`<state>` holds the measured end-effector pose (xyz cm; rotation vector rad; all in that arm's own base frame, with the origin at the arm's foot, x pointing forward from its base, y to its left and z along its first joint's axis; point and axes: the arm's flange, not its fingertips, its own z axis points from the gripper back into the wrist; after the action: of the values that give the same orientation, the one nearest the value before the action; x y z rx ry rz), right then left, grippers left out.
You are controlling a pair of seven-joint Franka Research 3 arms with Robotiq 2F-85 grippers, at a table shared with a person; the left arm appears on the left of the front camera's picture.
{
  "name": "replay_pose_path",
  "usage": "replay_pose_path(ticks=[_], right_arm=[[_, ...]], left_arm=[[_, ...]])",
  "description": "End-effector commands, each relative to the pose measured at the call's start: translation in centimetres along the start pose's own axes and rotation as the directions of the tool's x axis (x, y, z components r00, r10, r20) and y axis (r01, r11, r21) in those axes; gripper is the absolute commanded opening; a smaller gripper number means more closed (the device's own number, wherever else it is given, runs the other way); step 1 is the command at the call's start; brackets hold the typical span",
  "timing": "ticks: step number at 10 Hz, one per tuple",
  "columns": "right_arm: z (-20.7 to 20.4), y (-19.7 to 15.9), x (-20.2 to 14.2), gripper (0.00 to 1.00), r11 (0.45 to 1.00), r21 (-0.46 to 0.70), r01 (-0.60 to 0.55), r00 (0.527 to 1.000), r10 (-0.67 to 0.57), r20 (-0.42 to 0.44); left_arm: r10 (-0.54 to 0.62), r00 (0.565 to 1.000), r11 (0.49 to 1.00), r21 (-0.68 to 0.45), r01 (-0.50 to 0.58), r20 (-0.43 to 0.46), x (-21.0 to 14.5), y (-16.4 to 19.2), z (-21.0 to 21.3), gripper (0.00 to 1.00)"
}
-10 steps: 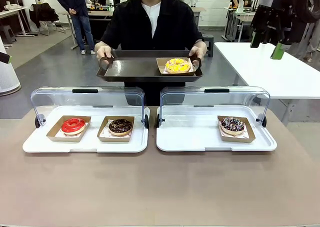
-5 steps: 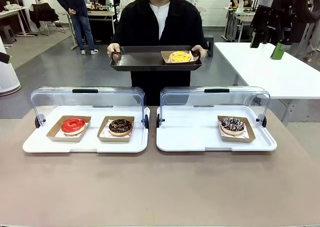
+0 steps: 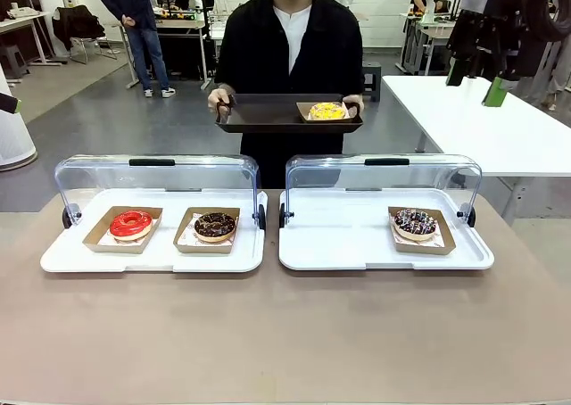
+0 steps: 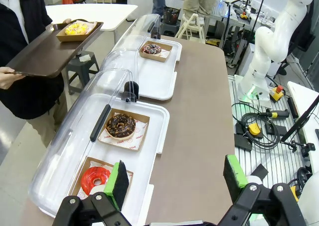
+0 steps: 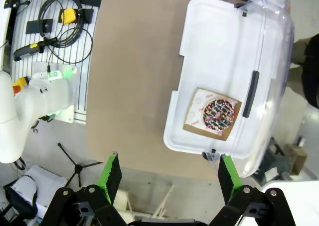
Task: Provide the desired donut to the person.
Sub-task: Pick up and lift the Paper togo box containing the Donut pointed at by the person.
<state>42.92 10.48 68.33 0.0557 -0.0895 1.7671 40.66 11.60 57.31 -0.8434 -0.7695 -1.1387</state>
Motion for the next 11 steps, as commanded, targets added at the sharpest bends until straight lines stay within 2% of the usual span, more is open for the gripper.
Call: replay_pose_path(ticks=[1, 9, 10, 11], right_arm=[[0.2, -0.3, -0.1, 1.00, 1.000, 0.005, -0.008, 1.000, 0.008, -0.005], [0.0, 0.0, 0.0, 1.00, 1.000, 0.000, 0.000, 1.000, 0.000, 0.000], [0.7, -0.2, -2.9, 1.00, 1.000, -0.003, -0.020, 0.990, 0.021, 0.138], [0.6, -0.6, -6.4, 1.00, 1.000, -0.018, -0.015, 0.945, 0.021, 0.328]], left_arm=[[-0.005, 1.000, 1.000, 0.001, 0.005, 0.012, 0.2, -0.1, 0.1, 1.00], [-0.005, 1.000, 1.000, 0.001, 0.005, 0.012, 0.2, -0.1, 0.1, 1.00], [-0.005, 1.000, 1.000, 0.001, 0.005, 0.012, 0.2, -0.1, 0.1, 1.00], [-0.005, 1.000, 1.000, 0.001, 0.005, 0.012, 0.2, -0.1, 0.1, 1.00]])
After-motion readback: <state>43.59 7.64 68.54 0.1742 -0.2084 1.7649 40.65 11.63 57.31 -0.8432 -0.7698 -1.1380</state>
